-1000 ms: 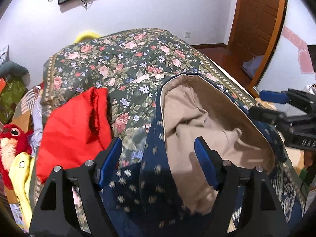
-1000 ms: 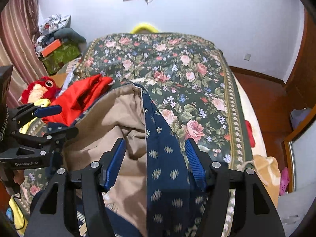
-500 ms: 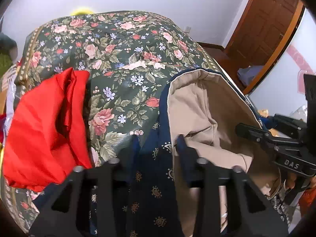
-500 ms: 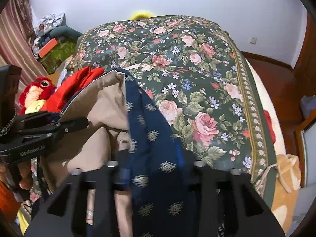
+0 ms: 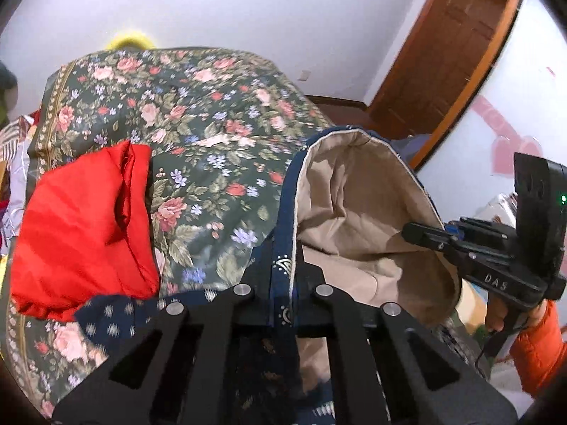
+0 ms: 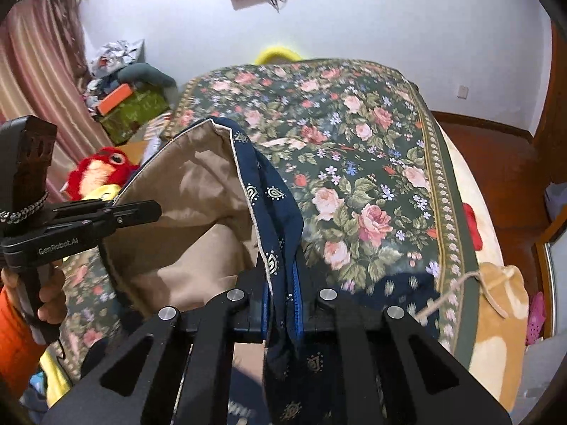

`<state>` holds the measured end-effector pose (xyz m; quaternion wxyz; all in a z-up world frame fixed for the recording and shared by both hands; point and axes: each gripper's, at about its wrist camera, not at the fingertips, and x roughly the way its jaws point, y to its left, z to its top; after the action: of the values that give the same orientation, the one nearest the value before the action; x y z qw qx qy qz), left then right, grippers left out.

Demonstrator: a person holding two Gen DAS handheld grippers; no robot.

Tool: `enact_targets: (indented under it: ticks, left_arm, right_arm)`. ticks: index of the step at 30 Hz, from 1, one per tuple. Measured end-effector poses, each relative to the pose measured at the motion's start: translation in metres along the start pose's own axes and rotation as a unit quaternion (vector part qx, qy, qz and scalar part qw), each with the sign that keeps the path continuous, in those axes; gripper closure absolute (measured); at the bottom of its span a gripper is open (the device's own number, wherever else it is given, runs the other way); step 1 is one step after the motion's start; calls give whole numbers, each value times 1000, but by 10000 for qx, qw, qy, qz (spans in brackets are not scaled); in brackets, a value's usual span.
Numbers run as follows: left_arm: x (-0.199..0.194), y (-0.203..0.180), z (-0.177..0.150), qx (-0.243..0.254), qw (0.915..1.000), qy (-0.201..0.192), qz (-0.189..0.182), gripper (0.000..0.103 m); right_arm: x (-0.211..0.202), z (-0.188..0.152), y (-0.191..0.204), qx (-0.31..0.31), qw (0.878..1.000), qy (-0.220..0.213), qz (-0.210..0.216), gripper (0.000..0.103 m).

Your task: Fold large clothes

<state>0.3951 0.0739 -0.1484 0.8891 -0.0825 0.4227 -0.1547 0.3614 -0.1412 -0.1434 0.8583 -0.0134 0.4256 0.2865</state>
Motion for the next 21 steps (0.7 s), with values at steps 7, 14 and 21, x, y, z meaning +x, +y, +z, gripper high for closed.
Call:
enact_targets:
  ticks: [7, 14, 21]
  left_arm:
    - [-47, -27, -40, 347, 9994, -7, -73, 98]
    - [-60, -38, -96, 434, 9984, 354, -31, 97]
    - [-65, -39, -149, 468, 9969, 624, 60, 97]
  right_arm:
    - [-48, -35, 18, -69, 9999, -6, 108, 93]
    - [-57, -85, 31, -58, 9991, 358, 213, 93]
    - [-55, -125, 41, 33, 9979, 598, 239, 93]
